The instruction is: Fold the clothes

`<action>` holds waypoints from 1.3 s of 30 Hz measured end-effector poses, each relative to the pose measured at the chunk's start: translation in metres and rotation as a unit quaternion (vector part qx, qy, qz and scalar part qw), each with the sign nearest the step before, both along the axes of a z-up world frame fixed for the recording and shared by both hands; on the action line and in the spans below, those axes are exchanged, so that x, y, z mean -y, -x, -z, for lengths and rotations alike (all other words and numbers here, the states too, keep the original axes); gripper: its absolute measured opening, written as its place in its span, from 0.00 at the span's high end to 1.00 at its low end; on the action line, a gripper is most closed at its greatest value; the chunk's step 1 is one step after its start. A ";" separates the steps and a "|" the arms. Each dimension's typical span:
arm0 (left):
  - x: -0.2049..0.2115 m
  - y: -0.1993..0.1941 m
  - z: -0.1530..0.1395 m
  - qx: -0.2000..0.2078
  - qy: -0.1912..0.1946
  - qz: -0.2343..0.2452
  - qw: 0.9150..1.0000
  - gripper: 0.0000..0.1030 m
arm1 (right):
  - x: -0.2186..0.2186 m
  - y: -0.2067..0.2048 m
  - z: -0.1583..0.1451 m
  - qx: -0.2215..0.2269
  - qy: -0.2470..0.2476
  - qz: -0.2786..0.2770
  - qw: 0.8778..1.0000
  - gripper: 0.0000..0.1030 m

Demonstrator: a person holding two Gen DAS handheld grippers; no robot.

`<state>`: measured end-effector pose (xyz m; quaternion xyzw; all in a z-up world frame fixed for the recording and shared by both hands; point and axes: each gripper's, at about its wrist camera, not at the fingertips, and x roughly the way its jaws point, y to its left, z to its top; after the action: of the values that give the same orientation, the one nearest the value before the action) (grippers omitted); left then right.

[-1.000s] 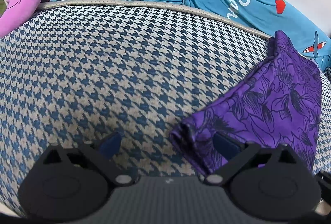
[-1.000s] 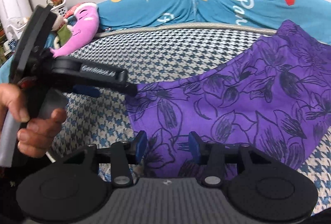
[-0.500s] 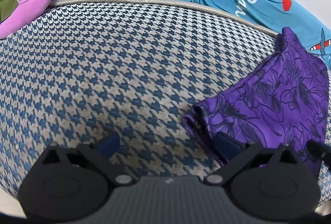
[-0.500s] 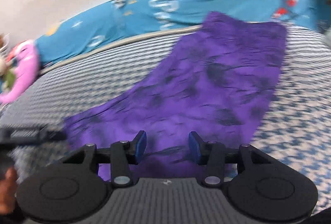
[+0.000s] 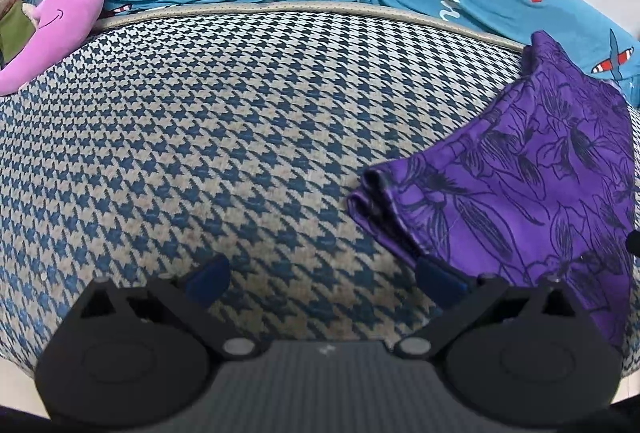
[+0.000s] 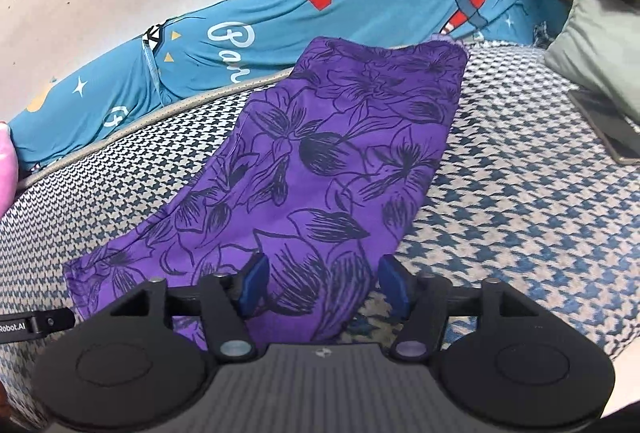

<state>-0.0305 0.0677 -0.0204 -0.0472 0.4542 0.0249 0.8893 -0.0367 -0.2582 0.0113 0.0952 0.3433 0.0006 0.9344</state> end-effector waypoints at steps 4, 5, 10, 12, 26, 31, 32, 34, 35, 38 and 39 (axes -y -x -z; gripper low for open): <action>0.004 0.005 -0.001 0.005 0.000 0.010 1.000 0.00 | 0.002 0.008 0.000 0.000 -0.002 0.002 1.000 0.34; 0.005 0.007 -0.001 0.008 0.000 0.013 1.000 0.00 | 0.003 0.009 0.000 0.000 -0.003 0.002 1.000 0.34; 0.014 0.016 -0.005 0.024 0.001 0.035 0.999 0.00 | 0.003 0.019 -0.002 0.007 -0.001 -0.004 1.000 0.32; 0.019 0.021 -0.006 0.029 -0.001 0.047 0.998 0.00 | 0.002 0.023 -0.002 0.010 0.002 -0.007 1.000 0.32; 0.037 0.049 -0.006 0.022 -0.007 0.082 0.996 0.00 | -0.029 0.046 -0.001 -0.001 -0.009 -0.103 0.995 0.31; 0.034 0.054 -0.008 0.023 -0.004 0.079 0.997 0.00 | -0.039 0.051 -0.003 -0.004 -0.004 -0.134 0.991 0.31; 0.034 0.055 -0.009 0.025 -0.006 0.077 0.997 0.00 | -0.041 0.053 -0.004 -0.002 -0.006 -0.140 0.990 0.31; 0.033 0.058 -0.012 0.029 -0.008 0.076 0.997 0.00 | -0.044 0.056 -0.007 0.006 -0.010 -0.151 0.988 0.31; 0.032 0.059 -0.013 0.031 -0.008 0.074 0.997 0.00 | -0.045 0.057 -0.009 0.009 -0.010 -0.153 0.988 0.31; 0.031 0.061 -0.016 0.041 -0.023 0.060 0.997 0.00 | -0.050 0.059 -0.010 0.012 -0.005 -0.156 0.988 0.31; 0.030 0.062 -0.017 0.045 -0.031 0.055 0.997 0.00 | -0.051 0.059 -0.010 0.010 -0.005 -0.157 0.987 0.31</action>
<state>-0.0925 0.0377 -0.0038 0.0047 0.4148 -0.0124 0.9098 -0.0960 -0.2072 0.0218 0.0447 0.3444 0.1504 0.9256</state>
